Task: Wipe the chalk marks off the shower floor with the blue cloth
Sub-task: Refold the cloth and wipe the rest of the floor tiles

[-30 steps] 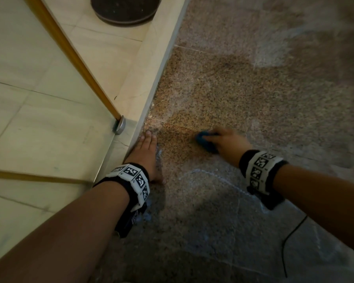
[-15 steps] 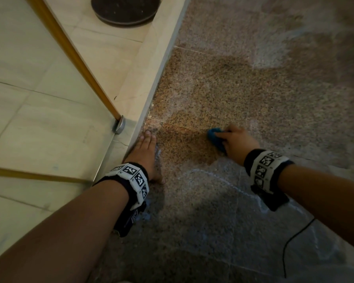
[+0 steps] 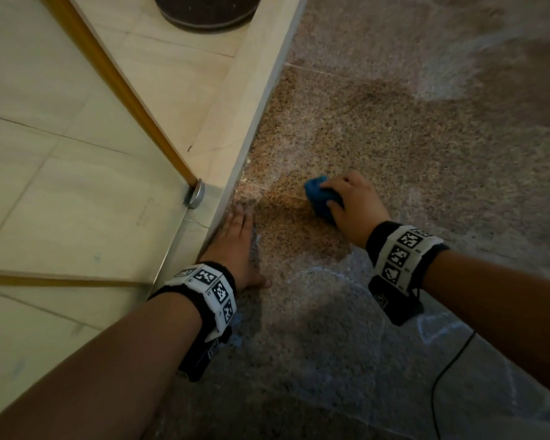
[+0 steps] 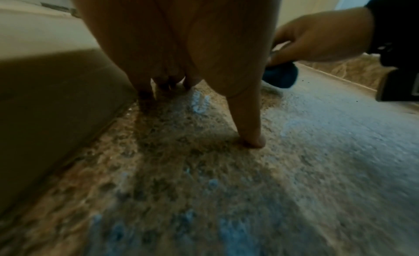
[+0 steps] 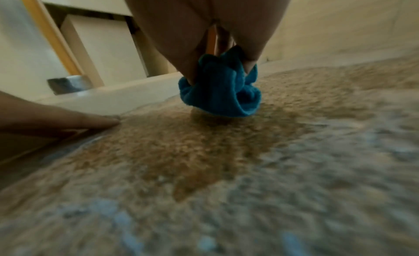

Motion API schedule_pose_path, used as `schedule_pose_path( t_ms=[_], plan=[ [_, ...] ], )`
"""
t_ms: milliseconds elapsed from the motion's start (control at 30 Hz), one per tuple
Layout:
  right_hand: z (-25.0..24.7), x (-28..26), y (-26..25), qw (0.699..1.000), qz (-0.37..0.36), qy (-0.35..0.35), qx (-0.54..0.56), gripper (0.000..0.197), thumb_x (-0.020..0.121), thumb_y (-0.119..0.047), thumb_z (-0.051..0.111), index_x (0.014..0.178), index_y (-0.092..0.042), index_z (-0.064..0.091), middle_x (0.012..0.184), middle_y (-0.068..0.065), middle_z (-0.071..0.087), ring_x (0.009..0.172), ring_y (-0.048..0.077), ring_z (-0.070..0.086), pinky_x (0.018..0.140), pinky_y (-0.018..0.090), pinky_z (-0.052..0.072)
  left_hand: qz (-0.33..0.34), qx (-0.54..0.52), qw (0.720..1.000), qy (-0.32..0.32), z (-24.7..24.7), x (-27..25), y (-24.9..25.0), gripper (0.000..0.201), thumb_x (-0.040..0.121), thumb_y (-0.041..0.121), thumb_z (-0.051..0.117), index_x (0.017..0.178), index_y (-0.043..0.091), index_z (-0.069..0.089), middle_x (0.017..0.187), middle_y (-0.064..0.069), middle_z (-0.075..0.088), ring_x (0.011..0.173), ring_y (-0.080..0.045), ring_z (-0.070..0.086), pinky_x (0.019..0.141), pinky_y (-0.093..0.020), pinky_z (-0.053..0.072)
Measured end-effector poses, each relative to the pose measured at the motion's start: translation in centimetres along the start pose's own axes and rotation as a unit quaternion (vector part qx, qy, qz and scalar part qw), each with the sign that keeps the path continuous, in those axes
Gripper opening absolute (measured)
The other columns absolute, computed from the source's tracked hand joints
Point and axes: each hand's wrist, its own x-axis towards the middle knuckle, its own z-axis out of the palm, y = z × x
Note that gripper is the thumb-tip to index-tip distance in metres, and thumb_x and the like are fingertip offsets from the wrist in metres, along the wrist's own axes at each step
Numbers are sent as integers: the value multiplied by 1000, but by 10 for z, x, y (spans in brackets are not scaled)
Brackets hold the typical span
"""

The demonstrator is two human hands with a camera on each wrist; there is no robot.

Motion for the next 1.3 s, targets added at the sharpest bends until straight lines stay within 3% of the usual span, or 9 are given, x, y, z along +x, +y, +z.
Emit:
schedule_pose_path(
  t_ms=[100,200,300,433,667,900,967,1133,1300],
  plan=[
    [14,8,-24,999,-21,-25,13,41,95,-16,47,136,-16,46,139,6,35,127,29,33,109,34,29,-10,9,1000,-1,2,2,2,138,68,60,77,150,12,-23,155,-6,-33,146,-23,-20,121,-35,0],
    [35,2,-43,987,-104,-82,-90,40,98,-20,42,138,-21,44,147,1,27,129,29,23,111,33,18,-12,5,1000,17,3,2,5,137,68,56,79,149,11,-22,156,-7,-30,147,-22,-18,120,-33,-3],
    [38,9,-46,971,-186,-94,-119,43,95,-18,46,138,-23,45,145,3,32,125,30,27,107,35,23,-7,-2,1000,27,4,1,4,135,70,54,79,149,10,-22,157,-7,-28,147,-22,-18,118,-30,-6],
    [29,37,-37,992,-75,-85,-56,47,94,-19,53,139,-16,42,140,8,36,129,31,31,109,35,27,-2,-7,1000,25,3,0,3,135,69,52,80,150,11,-21,157,-6,-28,147,-23,-17,119,-32,-4],
    [48,6,-58,961,-188,-140,-150,47,95,-15,43,141,-20,37,143,5,32,122,32,31,109,38,27,-6,3,1000,26,3,0,6,133,72,49,80,149,11,-21,157,-7,-29,147,-23,-17,118,-32,-4],
    [42,11,-53,978,-121,-124,-118,45,97,-18,41,141,-25,39,144,3,30,124,32,29,106,39,32,-12,-13,1000,18,-1,-16,4,127,76,48,77,151,9,-19,157,-7,-27,147,-23,-17,117,-29,-6],
    [50,-2,-62,968,-159,-113,-157,46,97,-23,40,142,-21,36,147,6,26,123,34,28,107,42,30,-6,-10,999,35,1,-26,0,117,81,45,72,152,10,-14,158,-6,-24,147,-22,-17,116,-28,-6],
    [75,-26,-80,932,-285,-186,-124,44,90,-33,36,117,-13,64,130,11,48,111,37,44,92,48,42,18,53,995,84,-7,-47,-6,95,92,38,58,153,11,-9,159,-5,-23,146,-19,-20,118,-29,-6],
    [52,8,-63,973,-169,-102,-119,35,98,-25,42,131,-25,53,138,5,34,116,33,35,97,43,38,-48,91,993,63,-8,-56,-19,102,92,36,60,150,10,-20,156,-8,-30,146,-23,-22,120,-33,-5]
  ],
)
